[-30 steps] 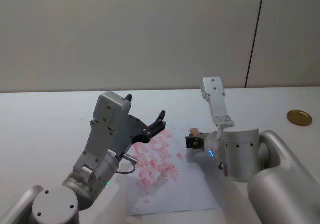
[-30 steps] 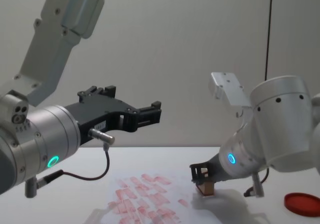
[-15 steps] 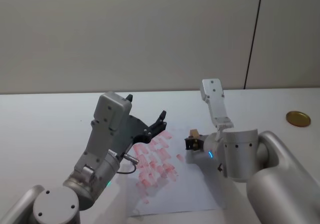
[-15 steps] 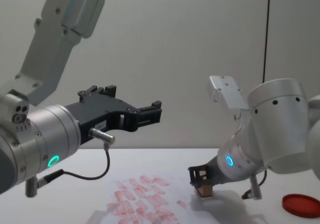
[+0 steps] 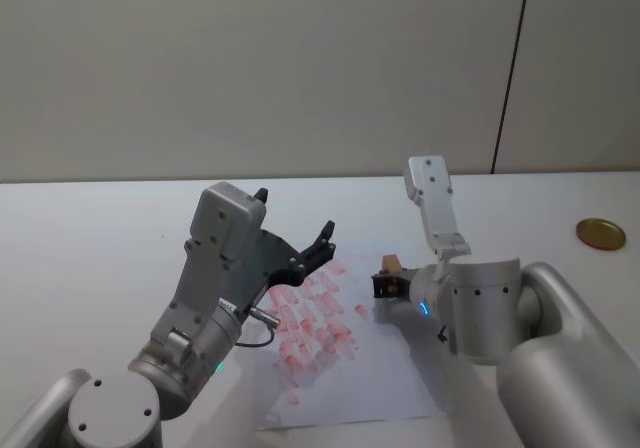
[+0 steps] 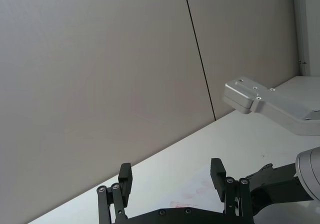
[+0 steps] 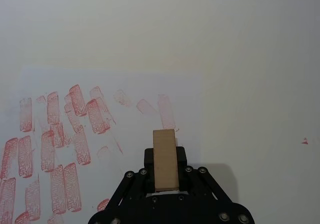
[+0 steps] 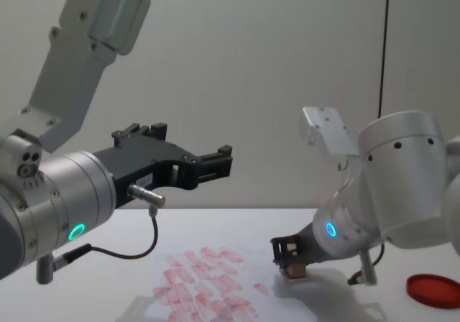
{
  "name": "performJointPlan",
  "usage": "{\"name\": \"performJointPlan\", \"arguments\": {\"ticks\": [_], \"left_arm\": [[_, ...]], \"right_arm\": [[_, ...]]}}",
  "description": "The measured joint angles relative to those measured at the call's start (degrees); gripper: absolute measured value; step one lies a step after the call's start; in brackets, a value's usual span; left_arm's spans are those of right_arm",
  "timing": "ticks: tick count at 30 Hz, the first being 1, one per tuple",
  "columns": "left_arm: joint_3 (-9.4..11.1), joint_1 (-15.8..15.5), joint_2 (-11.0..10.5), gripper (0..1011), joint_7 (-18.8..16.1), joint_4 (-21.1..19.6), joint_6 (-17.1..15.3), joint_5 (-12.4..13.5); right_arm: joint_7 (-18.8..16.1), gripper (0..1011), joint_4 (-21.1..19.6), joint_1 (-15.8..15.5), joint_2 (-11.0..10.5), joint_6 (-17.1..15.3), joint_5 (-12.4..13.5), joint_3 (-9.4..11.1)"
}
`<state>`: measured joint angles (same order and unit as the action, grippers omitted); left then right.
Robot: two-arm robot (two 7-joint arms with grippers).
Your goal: Use the one hand to pick up the stamp and affix it onto the A4 paper.
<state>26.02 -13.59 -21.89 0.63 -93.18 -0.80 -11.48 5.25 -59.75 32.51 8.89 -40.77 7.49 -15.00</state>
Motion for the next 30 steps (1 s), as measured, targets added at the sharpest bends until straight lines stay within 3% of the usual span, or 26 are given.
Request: {"name": "performJointPlan", "arguments": {"ticks": [9, 21, 30], "left_arm": [[0.0, 0.0, 0.0, 993, 0.0, 0.0, 0.0, 0.0], [0.0, 0.0, 0.0, 993, 0.0, 0.0, 0.0, 0.0], [0.0, 0.0, 0.0, 993, 0.0, 0.0, 0.0, 0.0]], "right_arm": [[-0.31, 219, -4.24, -1.41, -0.32, 0.92, -0.01, 0.09], [-0.63, 219, -13.69, -2.31, -0.75, 3.41, 0.23, 0.77], [1.29, 219, -19.2, -3.26, -1.43, 2.99, 1.43, 2.17]]}}
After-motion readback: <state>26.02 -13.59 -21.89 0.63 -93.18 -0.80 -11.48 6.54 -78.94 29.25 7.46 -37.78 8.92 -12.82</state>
